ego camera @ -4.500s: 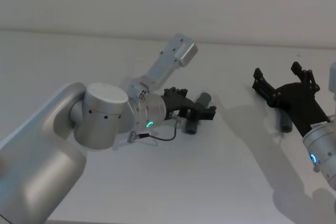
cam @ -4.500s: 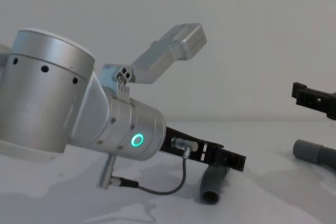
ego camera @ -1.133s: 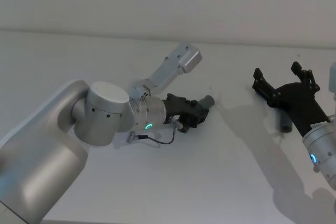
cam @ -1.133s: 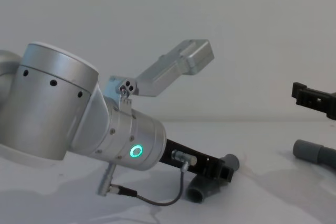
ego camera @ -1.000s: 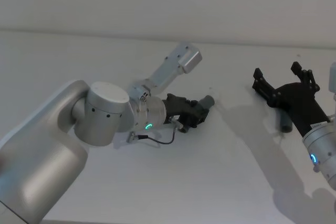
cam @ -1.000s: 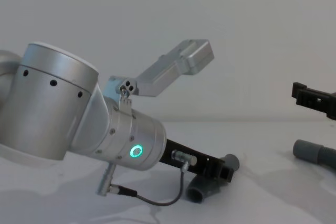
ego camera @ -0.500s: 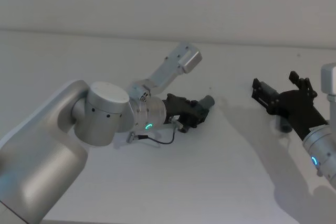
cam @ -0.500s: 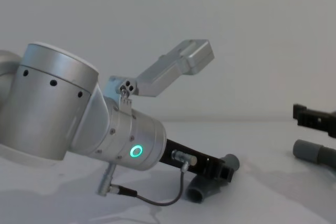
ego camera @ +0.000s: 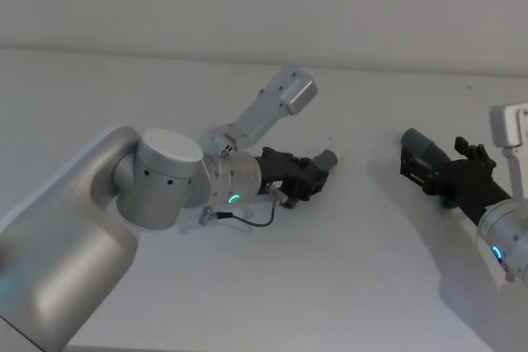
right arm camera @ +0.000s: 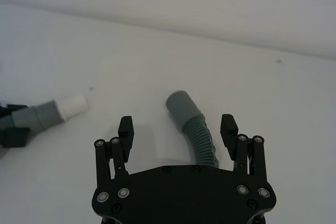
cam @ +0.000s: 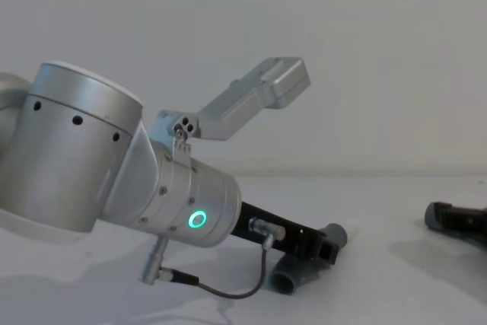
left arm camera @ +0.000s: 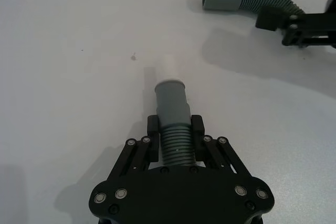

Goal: Use both hands to pick up one end of the pipe from the table, align the ends, and insert them.

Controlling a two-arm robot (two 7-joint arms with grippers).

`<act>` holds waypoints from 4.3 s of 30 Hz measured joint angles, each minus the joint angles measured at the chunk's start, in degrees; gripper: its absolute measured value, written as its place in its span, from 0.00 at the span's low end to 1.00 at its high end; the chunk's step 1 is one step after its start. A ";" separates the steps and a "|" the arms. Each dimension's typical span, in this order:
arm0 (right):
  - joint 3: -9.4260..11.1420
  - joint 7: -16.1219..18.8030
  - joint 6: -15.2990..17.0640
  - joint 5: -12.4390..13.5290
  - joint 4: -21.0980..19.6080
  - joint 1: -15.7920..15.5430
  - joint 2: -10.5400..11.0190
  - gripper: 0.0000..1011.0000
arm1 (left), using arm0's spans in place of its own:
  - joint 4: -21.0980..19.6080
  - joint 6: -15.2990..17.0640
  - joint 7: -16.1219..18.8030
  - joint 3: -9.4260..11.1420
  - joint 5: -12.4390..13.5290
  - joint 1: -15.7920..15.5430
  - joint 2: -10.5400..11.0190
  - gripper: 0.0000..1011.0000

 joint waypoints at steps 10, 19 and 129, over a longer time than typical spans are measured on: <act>0.42 1.68 2.49 0.64 2.70 2.37 -0.11 0.99 | 0.00 0.00 0.00 0.00 0.00 0.00 0.00 0.34; 1.29 2.88 4.02 1.57 3.78 3.61 -0.52 0.99 | 0.00 0.00 0.00 0.00 0.00 0.00 0.00 0.34; 5.40 22.72 -10.35 8.50 9.32 6.92 5.24 0.16 | -3.41 -1.96 -10.44 2.12 2.61 -5.56 7.61 0.34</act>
